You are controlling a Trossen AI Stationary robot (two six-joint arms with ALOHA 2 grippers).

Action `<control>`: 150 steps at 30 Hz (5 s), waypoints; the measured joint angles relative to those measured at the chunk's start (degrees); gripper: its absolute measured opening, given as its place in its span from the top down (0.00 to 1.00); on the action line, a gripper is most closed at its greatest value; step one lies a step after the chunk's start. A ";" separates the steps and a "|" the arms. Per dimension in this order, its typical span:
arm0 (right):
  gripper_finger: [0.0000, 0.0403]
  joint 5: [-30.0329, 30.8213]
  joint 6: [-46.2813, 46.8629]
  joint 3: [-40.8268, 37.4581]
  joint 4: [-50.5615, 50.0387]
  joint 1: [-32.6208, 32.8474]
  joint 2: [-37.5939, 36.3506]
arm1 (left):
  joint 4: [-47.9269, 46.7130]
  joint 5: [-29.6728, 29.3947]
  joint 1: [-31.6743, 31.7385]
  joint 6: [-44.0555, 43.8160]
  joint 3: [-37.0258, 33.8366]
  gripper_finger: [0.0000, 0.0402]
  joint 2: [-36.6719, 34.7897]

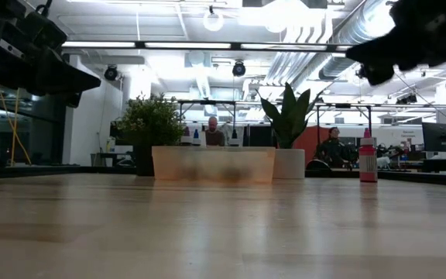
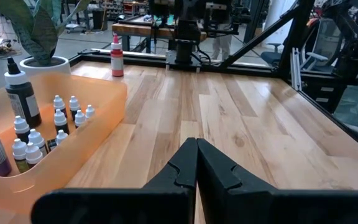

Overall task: Pick & Place food coloring
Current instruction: Put the large pink bottle into the bin

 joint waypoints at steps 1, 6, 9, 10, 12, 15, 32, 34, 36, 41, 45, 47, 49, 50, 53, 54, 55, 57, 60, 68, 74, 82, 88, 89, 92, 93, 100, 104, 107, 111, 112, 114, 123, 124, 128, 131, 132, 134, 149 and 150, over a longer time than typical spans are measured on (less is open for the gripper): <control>1.00 0.99 -1.13 2.15 -2.40 0.00 0.89 | 0.00 0.00 0.00 0.00 0.00 1.00 0.00; 1.00 7.93 -4.69 14.75 -18.99 0.00 6.47 | 0.00 0.00 0.00 0.00 0.00 1.00 0.00; 1.00 14.16 -3.15 21.81 -28.75 0.00 9.90 | 0.00 0.00 0.00 0.00 0.00 1.00 0.00; 1.00 15.52 -1.79 24.16 -31.77 -0.05 11.06 | 0.00 0.00 0.00 0.00 0.00 1.00 0.00; 1.00 16.93 0.69 29.08 -38.07 -1.36 13.81 | 0.00 0.00 0.00 0.00 0.00 1.00 0.00; 1.00 15.53 3.30 37.23 -48.40 -4.67 19.17 | 0.00 -0.02 0.00 0.00 0.00 1.00 0.00; 1.00 12.09 25.15 64.32 -91.23 -25.85 35.27 | 0.00 0.00 0.00 -0.01 0.00 1.00 0.00; 0.99 11.21 27.54 63.21 -92.54 -28.04 33.97 | 0.00 0.00 0.00 0.00 0.00 1.00 0.00; 0.97 9.80 28.39 61.79 -93.12 -30.11 33.00 | 0.00 0.00 0.00 0.00 0.00 1.00 0.00; 0.85 7.54 28.15 59.26 -92.81 -35.01 32.97 | 0.00 -0.01 0.00 -0.01 0.00 1.00 0.01; 0.70 7.07 28.37 58.99 -91.56 -37.74 34.46 | 0.00 0.00 0.01 -0.02 0.00 1.00 0.00; 0.63 7.41 29.69 58.99 -90.65 -38.92 35.51 | 0.00 0.00 0.00 -0.02 0.00 1.00 0.00; 0.56 7.50 30.86 58.99 -89.66 -40.26 37.01 | 0.00 0.00 0.00 -0.02 0.00 1.00 0.00; 0.53 7.24 31.14 58.99 -89.04 -40.92 37.89 | 0.00 0.00 0.00 -0.02 0.00 1.00 0.00; 0.46 6.61 31.22 59.00 -87.90 -42.49 41.29 | 0.00 0.00 0.00 0.00 0.00 1.00 0.01; 0.44 6.84 31.21 59.01 -87.88 -42.91 42.47 | 0.00 0.00 0.00 0.00 0.00 1.00 0.00; 0.43 7.49 31.19 59.02 -87.88 -43.34 43.76 | 0.00 0.00 0.00 0.00 0.00 1.00 0.00; 0.41 9.73 31.24 59.02 -87.95 -44.06 46.27 | 0.00 0.00 0.00 -0.02 0.00 1.00 0.00; 0.40 11.66 33.18 59.02 -87.87 -44.68 49.28 | 0.00 0.00 0.01 0.00 0.00 1.00 0.00; 0.40 8.77 33.72 58.99 -86.18 -46.05 55.87 | -0.01 0.00 0.00 -0.01 0.00 1.00 0.00; 0.40 7.07 33.80 57.25 -83.55 -47.33 57.01 | 0.00 0.00 0.00 -0.01 0.00 1.00 0.02; 0.40 2.77 35.32 47.45 -73.69 -49.00 52.85 | 0.00 0.00 0.01 -0.01 0.00 1.00 0.01; 0.40 3.57 35.04 46.14 -72.63 -50.14 51.89 | 0.00 -0.02 0.02 -0.02 0.00 1.00 0.00; 0.40 3.73 35.02 46.14 -72.38 -50.28 51.89 | -0.01 0.00 0.00 0.00 0.00 1.00 0.01; 0.41 3.49 34.96 46.14 -71.12 -50.48 51.89 | -0.01 0.00 0.00 -0.01 0.00 1.00 0.01; 0.42 3.37 34.94 46.14 -70.99 -50.63 51.89 | -0.01 0.00 0.01 -0.01 0.00 1.00 0.00; 0.49 2.50 33.34 46.14 -71.12 -51.84 52.30 | -0.01 0.00 0.00 -0.02 0.00 1.00 0.00; 0.54 2.34 33.12 46.14 -71.12 -51.93 52.30 | 0.00 0.00 0.00 0.00 0.00 1.00 0.02; 0.58 2.34 32.65 46.14 -71.10 -51.93 52.30 | -0.01 0.00 0.00 0.00 0.00 1.00 0.00; 0.64 2.34 32.62 46.14 -71.12 -51.93 52.30 | 0.00 0.00 0.00 0.00 0.00 1.00 0.02; 0.66 2.34 32.58 46.14 -71.12 -51.93 52.30 | 0.00 0.00 0.02 -0.02 0.00 1.00 0.00; 0.68 2.37 32.33 46.14 -71.11 -51.93 52.30 | -0.01 0.00 0.01 0.00 0.00 1.00 0.00; 0.72 2.45 32.25 46.19 -71.23 -51.93 52.30 | 0.00 0.00 0.00 -0.02 0.00 1.00 0.00; 0.72 2.47 32.25 46.19 -71.26 -51.93 52.30 | -0.01 0.00 0.01 -0.01 0.00 1.00 0.01; 0.73 2.50 32.25 46.19 -71.38 -51.93 52.30 | 0.00 0.00 0.01 0.00 0.00 1.00 0.00; 0.73 2.50 32.25 46.21 -71.58 -51.93 52.30 | 0.00 0.00 0.01 -0.01 0.00 1.00 0.01; 0.73 2.50 32.25 46.21 -71.66 -51.93 52.28 | 0.00 0.00 0.00 0.00 0.00 1.00 0.00; 0.73 2.31 32.23 46.23 -71.75 -51.93 52.16 | 0.00 0.00 0.01 0.00 0.00 1.00 0.01; 0.73 1.27 28.02 59.87 -84.48 -51.91 43.38 | -0.02 0.00 0.01 0.00 0.00 1.00 0.02; 0.73 1.28 27.52 61.60 -85.33 -51.91 42.81 | -0.02 0.00 0.00 -0.02 0.00 1.00 0.02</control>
